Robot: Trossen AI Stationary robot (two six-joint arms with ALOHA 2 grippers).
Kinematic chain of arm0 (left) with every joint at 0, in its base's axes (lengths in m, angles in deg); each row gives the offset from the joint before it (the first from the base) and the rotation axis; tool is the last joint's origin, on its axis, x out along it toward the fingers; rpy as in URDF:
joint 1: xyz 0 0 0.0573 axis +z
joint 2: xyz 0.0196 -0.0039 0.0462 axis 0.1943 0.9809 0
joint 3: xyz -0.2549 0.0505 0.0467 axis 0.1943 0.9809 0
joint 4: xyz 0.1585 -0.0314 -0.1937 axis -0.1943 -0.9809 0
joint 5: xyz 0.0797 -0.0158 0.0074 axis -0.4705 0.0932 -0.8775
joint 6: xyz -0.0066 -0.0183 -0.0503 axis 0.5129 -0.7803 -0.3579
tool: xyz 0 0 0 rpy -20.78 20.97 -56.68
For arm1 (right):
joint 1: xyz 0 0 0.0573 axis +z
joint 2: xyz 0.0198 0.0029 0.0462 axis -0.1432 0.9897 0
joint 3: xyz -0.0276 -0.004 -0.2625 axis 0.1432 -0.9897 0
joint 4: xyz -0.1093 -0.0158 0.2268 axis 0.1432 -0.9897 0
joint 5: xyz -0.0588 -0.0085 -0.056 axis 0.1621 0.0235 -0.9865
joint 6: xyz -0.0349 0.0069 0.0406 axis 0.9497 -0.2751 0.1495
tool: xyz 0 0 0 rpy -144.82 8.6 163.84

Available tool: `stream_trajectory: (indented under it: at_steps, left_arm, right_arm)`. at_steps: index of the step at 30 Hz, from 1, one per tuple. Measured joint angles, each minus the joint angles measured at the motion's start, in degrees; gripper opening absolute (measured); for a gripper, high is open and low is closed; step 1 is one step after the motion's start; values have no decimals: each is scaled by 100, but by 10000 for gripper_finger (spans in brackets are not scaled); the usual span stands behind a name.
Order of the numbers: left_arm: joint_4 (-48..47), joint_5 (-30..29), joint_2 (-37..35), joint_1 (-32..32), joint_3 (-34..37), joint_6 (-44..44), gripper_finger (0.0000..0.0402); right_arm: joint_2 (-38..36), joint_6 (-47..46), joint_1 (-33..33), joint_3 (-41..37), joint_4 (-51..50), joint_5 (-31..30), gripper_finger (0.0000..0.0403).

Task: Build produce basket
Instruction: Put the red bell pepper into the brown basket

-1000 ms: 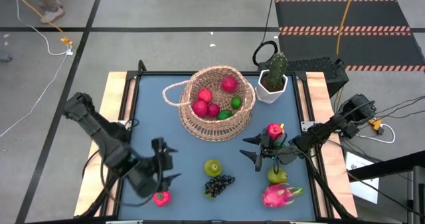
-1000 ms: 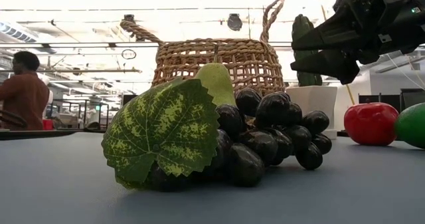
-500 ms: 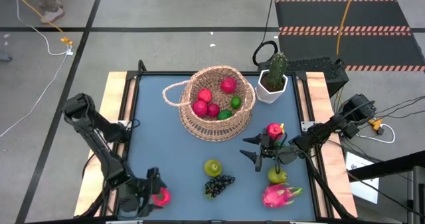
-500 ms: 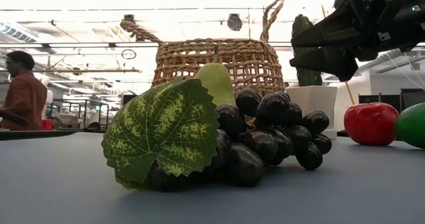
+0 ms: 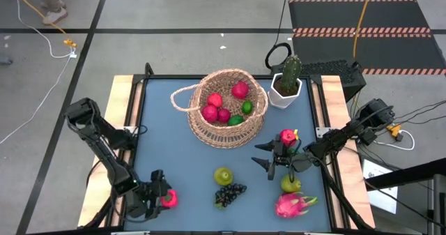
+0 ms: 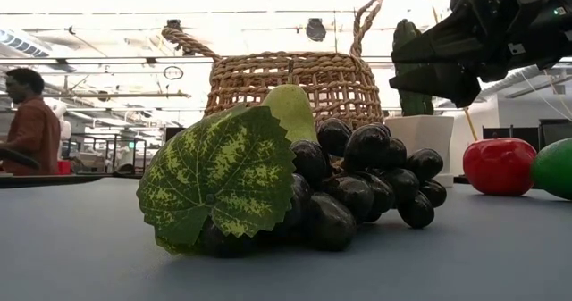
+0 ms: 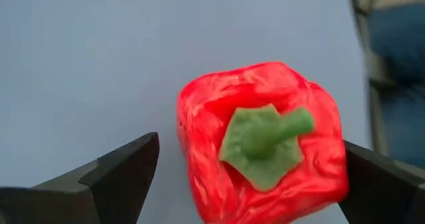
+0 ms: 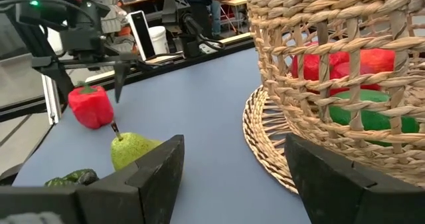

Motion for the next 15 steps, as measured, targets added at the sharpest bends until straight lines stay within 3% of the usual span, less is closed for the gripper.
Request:
stream_trajectory:
  at_steps: [5,8,11,15]
  left_arm:
    - [-18,-225,0,404,128,217,389]
    - [28,-224,0,779,103,472,351]
    - [27,-156,-26,1191,-45,960,285]
    - [19,-144,-260,1803,-448,1995,275]
  right_arm:
    - [0,35,-57,0,0,-4,254]
    - [0,43,-146,0,0,-2,254]
    - [0,59,-257,0,0,-2,254]
    - [0,53,-304,0,-2,33,254]
